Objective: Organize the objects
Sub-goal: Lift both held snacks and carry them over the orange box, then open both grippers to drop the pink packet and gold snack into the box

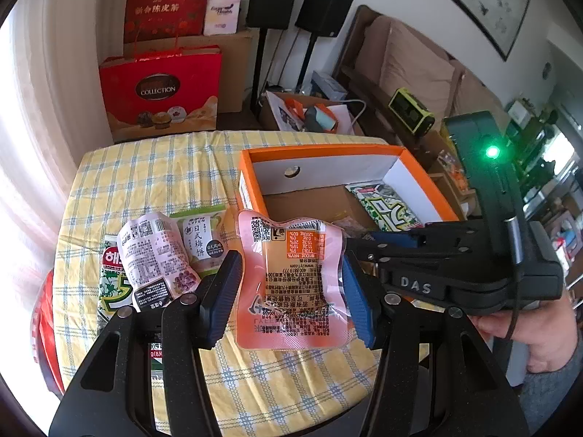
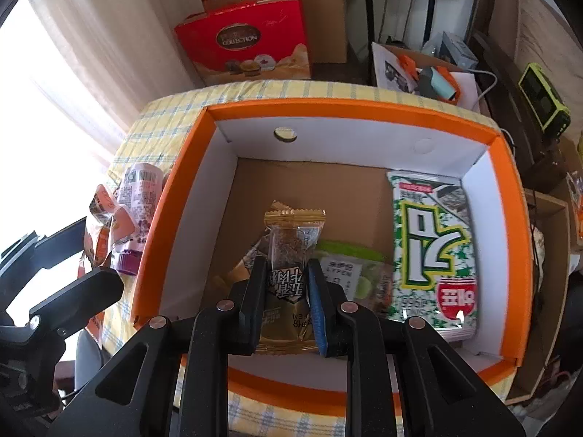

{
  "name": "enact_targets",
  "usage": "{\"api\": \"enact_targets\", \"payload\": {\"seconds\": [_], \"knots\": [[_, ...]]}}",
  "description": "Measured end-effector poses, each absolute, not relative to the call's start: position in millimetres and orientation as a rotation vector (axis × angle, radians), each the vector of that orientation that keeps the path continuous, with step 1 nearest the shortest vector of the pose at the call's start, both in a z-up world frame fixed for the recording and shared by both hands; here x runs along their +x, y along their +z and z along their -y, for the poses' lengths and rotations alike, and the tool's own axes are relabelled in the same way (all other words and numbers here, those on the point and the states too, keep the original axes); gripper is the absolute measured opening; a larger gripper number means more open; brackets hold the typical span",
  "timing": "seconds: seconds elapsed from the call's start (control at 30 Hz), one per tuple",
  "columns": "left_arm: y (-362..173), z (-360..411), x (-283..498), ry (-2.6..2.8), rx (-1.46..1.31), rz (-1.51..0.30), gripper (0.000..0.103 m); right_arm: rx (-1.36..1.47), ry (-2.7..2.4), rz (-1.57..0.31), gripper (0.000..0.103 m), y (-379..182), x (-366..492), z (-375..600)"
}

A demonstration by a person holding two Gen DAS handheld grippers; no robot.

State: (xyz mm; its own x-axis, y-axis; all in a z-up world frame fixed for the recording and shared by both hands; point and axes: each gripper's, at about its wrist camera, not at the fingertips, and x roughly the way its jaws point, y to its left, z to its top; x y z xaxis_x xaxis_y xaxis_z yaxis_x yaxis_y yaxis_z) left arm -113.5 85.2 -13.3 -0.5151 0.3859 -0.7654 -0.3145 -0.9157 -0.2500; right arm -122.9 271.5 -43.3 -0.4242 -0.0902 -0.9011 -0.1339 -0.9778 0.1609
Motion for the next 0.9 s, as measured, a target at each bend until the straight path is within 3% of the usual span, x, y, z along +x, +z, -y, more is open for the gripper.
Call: {"api": "enact_targets", "payload": {"seconds": [0.37,0.63,0.9], "knots": [[-14,-84,-115,2.436,-1.263,0.105,0.052,-1.701,2.573,-0.374,0.028,-58,-132,-268],[-8,-97,-120,2.43,-1.252,0.056,0.052,-1.569,2.602,-0.458,0.028,-33,-107,-298],[-7,-134,-125,2.432,-1.256,-0.085,0.052,-1.475,2.615,-0.467,0.035,-7,-79,-327]]}}
